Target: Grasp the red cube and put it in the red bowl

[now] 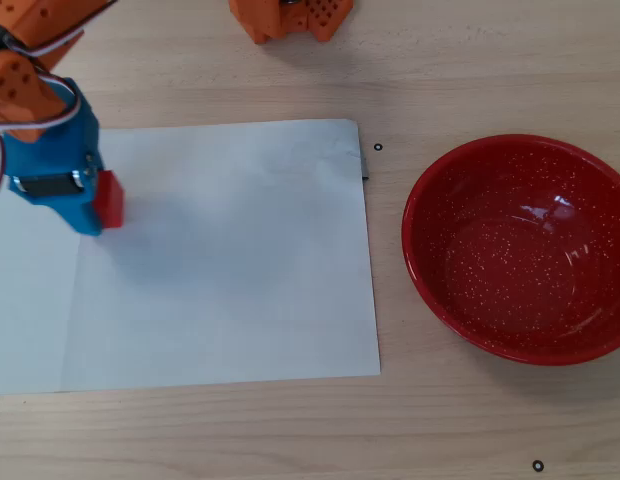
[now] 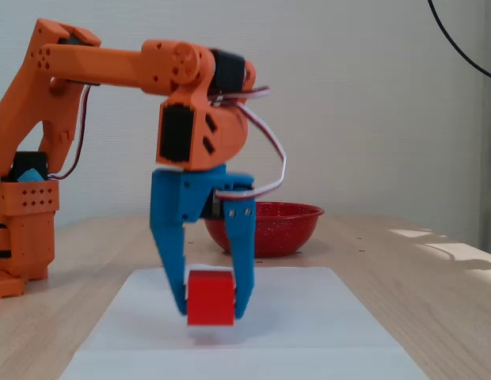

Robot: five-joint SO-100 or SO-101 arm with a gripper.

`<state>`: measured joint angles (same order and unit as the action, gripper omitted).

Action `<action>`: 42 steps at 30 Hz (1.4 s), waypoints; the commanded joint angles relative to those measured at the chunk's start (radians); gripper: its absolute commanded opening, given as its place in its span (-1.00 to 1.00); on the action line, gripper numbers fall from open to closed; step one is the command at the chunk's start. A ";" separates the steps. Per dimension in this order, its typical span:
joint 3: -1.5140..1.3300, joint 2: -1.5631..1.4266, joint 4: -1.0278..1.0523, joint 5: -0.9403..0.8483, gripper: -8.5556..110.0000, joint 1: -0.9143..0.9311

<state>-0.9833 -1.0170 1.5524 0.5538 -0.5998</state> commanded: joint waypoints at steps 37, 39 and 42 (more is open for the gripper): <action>0.534 -0.353 0.314 -0.566 -0.85 0.801; 0.534 -0.353 0.295 -0.597 -0.85 0.862; 0.528 -0.350 0.250 -0.644 -0.85 0.950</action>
<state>-0.5538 -1.2011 1.7902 -0.0506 0.3007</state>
